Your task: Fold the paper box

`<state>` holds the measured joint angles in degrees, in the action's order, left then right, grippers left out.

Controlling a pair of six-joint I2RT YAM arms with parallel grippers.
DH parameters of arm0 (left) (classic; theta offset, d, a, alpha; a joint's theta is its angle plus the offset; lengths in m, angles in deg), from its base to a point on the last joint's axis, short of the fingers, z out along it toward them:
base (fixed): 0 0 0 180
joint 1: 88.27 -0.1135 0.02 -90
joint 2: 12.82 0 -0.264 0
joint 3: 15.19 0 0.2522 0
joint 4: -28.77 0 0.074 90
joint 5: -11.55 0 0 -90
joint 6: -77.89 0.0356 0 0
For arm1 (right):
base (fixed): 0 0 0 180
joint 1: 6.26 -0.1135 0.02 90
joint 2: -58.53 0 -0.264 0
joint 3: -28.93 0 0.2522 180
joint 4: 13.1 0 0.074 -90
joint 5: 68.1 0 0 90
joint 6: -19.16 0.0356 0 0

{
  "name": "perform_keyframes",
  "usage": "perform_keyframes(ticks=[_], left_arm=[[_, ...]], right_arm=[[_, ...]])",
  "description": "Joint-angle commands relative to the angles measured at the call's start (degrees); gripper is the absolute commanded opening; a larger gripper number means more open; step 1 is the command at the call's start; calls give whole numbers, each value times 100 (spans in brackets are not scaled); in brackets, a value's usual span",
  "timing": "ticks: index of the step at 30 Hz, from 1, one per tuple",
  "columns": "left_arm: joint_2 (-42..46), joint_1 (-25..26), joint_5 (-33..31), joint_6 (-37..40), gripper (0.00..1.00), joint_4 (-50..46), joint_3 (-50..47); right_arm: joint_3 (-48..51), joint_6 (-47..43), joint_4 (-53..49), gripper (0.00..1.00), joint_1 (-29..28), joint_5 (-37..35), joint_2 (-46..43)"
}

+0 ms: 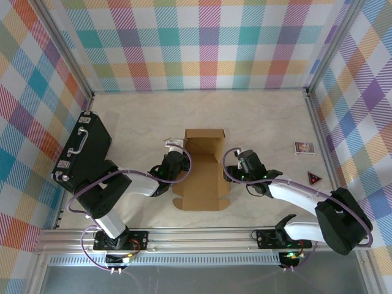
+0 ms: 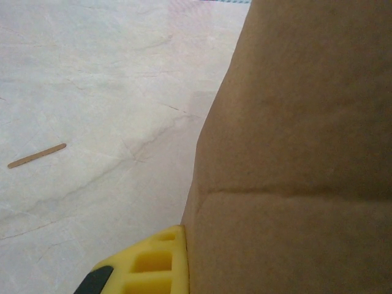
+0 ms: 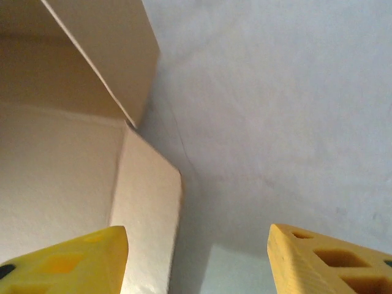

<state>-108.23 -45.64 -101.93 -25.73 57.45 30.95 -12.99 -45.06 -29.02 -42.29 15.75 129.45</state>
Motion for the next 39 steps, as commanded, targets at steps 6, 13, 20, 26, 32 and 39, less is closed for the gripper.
perform_keyframes(ticks=[6,13,20,26,32,39], left_arm=[[-60,43,23,27,0,279,-59],[-126,44,10,-35,0,274,-48],[-150,52,23,-68,0,257,-30],[-170,92,-52,-69,0,177,31],[-175,163,-48,-79,0,128,90],[-214,283,-91,-69,0,52,198]], right_arm=[[-67,446,-64,56,-9,896,573],[-246,636,232,45,-125,1599,719],[-408,672,75,35,-306,1550,408],[-824,340,-514,23,-430,1234,702],[-1102,143,-395,22,-771,1181,1070],[-1208,63,-256,22,-948,1118,1486]])
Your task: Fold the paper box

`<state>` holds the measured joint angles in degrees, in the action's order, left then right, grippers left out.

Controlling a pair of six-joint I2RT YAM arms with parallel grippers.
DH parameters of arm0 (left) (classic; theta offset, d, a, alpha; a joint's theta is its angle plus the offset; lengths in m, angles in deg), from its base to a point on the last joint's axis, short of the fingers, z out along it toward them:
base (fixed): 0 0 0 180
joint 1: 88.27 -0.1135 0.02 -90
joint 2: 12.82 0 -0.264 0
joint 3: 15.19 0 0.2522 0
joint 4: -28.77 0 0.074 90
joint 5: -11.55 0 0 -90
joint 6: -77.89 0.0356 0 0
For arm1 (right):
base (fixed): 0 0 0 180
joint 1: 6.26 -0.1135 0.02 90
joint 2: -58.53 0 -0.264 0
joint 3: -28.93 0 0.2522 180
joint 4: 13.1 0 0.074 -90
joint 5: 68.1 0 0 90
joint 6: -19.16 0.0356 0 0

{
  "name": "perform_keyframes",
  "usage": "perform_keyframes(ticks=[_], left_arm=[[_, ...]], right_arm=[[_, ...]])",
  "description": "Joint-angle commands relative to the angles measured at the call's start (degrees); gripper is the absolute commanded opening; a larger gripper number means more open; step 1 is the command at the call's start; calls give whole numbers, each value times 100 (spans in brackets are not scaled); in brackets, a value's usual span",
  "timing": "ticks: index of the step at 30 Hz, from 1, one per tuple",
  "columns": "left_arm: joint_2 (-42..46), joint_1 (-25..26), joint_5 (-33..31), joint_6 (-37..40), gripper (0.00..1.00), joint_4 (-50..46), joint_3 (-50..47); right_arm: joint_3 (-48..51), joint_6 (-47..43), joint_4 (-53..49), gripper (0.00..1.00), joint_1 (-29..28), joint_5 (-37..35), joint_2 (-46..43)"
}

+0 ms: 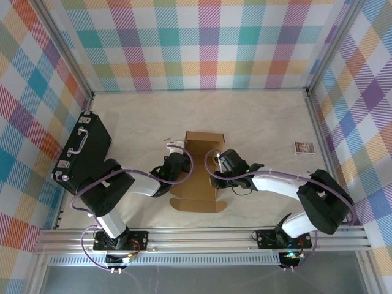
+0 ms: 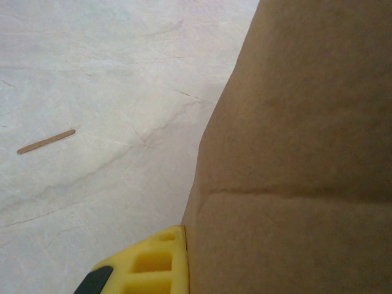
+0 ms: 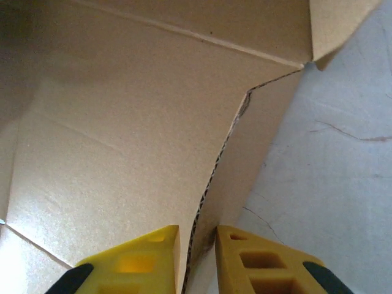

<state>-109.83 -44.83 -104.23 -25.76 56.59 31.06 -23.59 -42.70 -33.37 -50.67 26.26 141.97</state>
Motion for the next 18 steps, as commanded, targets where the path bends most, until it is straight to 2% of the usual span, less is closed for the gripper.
perform_keyframes(ticks=[1,7,11,18], left_arm=[[-54,210,119,-68,0,142,187],[-57,252,74,-85,0,131,179],[-51,254,73,-90,0,123,179],[-28,257,38,-102,0,96,170]], right_arm=[[-184,-170,150,22,-113,57,278],[-195,-150,308,25,-191,93,366],[-216,-142,358,34,-240,118,390],[-191,-193,202,43,-253,96,29]])
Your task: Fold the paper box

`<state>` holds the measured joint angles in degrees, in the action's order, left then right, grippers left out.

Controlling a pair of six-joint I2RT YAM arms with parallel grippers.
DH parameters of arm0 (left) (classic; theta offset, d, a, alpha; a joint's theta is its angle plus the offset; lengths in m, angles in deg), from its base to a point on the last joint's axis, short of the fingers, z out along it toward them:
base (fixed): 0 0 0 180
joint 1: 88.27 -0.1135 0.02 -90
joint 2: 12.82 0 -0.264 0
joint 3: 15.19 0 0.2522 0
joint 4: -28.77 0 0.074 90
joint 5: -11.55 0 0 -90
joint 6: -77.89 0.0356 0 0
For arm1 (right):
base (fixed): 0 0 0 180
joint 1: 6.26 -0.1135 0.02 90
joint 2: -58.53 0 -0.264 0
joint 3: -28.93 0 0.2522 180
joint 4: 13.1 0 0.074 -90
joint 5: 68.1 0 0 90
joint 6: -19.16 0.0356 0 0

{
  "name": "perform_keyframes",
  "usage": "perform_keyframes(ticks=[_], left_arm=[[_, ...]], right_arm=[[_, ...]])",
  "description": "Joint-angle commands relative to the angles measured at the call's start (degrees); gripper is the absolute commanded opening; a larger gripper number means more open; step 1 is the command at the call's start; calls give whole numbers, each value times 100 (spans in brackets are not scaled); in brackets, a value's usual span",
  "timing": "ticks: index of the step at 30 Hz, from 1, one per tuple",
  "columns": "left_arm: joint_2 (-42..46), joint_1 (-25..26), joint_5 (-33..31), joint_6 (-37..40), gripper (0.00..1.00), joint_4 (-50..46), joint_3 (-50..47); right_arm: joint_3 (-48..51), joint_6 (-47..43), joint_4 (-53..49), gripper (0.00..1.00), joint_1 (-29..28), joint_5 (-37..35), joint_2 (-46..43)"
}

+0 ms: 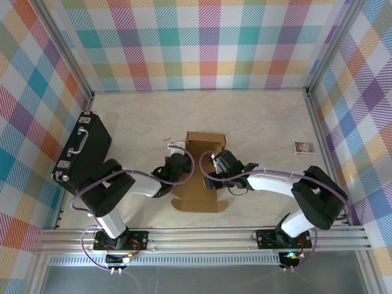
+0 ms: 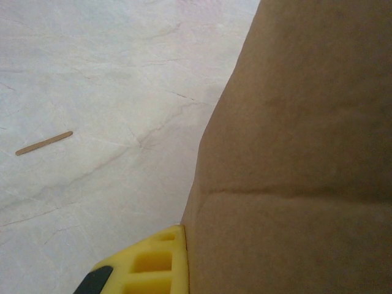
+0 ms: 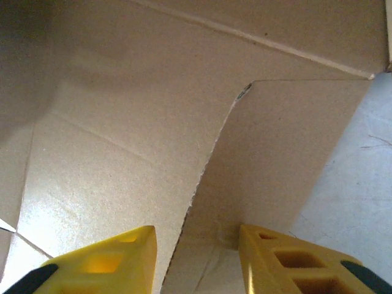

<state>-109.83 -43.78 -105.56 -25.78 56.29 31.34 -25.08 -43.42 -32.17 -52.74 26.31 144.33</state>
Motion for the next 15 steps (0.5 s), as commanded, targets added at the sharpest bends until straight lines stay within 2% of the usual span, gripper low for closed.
perform_keyframes(ticks=[1,6,15], left_arm=[[-28,148,171,-100,0,118,141],[-22,148,146,-117,0,118,133],[-9,150,138,-111,0,106,126]], right_arm=[[-11,-144,90,43,-42,102,-282],[184,-246,399,46,-47,274,-389],[187,-251,748,44,-46,666,410]])
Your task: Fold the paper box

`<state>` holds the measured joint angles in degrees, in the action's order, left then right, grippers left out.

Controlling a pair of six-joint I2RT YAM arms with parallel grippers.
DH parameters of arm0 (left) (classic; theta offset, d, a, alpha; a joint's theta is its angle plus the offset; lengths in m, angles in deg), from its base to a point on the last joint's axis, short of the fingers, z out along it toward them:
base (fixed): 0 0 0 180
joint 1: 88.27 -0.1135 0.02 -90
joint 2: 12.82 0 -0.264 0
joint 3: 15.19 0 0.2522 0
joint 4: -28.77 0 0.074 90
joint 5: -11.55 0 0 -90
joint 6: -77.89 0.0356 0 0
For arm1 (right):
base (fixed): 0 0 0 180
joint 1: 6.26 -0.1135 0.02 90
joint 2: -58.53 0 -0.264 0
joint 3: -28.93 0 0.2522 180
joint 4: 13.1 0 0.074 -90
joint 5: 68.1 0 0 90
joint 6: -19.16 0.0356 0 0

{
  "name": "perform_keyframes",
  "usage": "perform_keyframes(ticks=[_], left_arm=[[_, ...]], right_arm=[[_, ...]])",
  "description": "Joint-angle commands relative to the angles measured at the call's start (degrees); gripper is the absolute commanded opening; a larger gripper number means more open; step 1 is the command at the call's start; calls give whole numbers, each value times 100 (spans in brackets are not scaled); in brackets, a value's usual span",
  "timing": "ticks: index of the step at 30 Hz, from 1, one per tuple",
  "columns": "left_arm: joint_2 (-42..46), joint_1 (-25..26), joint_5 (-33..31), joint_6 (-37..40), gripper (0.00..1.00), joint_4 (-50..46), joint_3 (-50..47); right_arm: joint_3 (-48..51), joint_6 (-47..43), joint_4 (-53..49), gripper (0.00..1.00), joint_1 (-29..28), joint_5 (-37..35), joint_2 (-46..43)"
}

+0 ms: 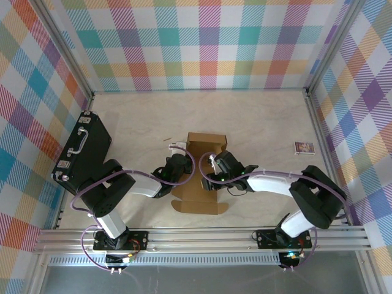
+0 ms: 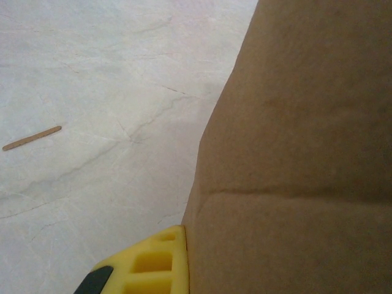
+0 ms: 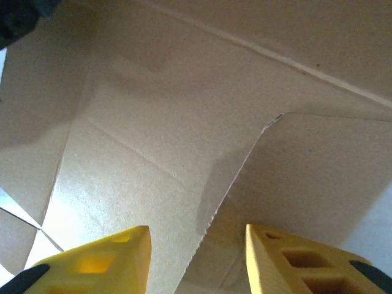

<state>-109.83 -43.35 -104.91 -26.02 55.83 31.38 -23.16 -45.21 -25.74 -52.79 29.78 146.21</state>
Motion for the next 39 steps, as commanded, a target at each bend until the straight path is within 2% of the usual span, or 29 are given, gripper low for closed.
perform_keyframes(ticks=[1,5,10,13,17,23,27,32,36,39], left_arm=[[-11,110,71,-87,0,164,120],[-11,109,72,-88,0,164,120],[-3,111,63,-86,0,150,121],[9,108,25,-88,0,117,114],[24,111,26,-86,0,117,111],[75,106,35,-81,0,141,49],[60,114,61,-83,0,128,67],[31,107,70,-67,0,159,76],[62,107,128,-42,0,164,54],[100,109,170,-7,0,210,7]], right_arm=[[-16,-67,103,44,-41,328,256],[13,-99,75,44,-42,262,105],[95,-336,-175,49,-41,111,-627],[72,-785,-679,52,-42,-276,-1285],[32,-942,-1248,55,53,-1310,-2058],[482,-500,-848,49,547,-1668,-2577],[594,-441,-449,53,759,-1726,-2447],[225,-579,-207,55,955,-1417,-1649],[5,-742,259,48,970,-1064,-1058],[-31,-745,606,41,975,-1309,-773]])
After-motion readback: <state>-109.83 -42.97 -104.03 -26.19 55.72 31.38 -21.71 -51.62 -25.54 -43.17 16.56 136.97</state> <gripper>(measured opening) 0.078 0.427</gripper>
